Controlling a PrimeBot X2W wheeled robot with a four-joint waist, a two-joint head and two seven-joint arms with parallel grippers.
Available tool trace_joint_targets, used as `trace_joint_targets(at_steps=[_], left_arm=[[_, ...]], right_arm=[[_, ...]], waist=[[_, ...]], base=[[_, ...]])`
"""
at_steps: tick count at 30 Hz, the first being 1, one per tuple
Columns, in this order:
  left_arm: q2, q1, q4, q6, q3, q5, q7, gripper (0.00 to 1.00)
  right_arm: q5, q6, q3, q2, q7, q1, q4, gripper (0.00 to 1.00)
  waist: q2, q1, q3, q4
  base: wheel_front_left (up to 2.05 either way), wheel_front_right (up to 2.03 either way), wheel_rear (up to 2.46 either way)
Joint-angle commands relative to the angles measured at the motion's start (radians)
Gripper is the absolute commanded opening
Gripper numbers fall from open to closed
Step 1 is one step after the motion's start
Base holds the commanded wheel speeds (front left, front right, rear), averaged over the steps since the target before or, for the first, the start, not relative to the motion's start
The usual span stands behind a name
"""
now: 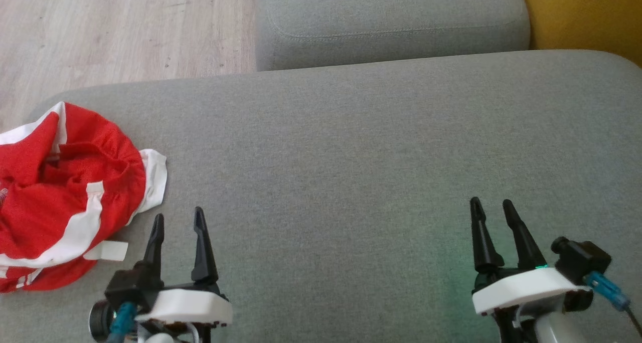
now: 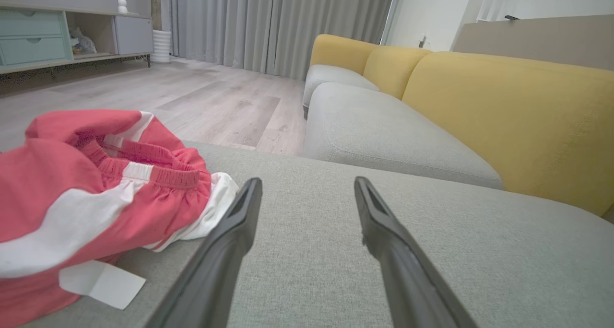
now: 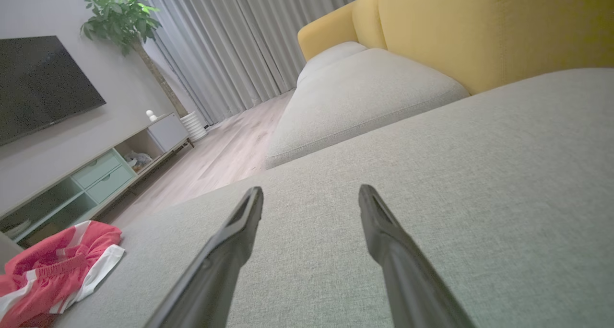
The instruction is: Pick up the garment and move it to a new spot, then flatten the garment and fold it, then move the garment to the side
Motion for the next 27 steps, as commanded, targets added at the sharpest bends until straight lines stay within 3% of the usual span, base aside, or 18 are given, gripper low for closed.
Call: trace_joint_targets(at_steps=[1,27], left_arm=[[0.015,-0.036,-0.04,0.007,0.017,0.03,-0.016,1.0],[0.036,-0.034,-0.074,0.085,-0.055,0.362,-0.096,1.0]], right_arm=[[-0.03,-0.001,0.028,-0.009,-0.018,-0.056,-0.038,1.0],[-0.348,-0.001,0.039,-0.011,-0.098,-0.055,-0.037,1.0]], waist=[[0.0,-0.0001,0.0,0.0],[0.0,-0.0001,0.003,-0.006]], base=[[0.0,0.0,0.0],[0.0,0.0,0.0]])
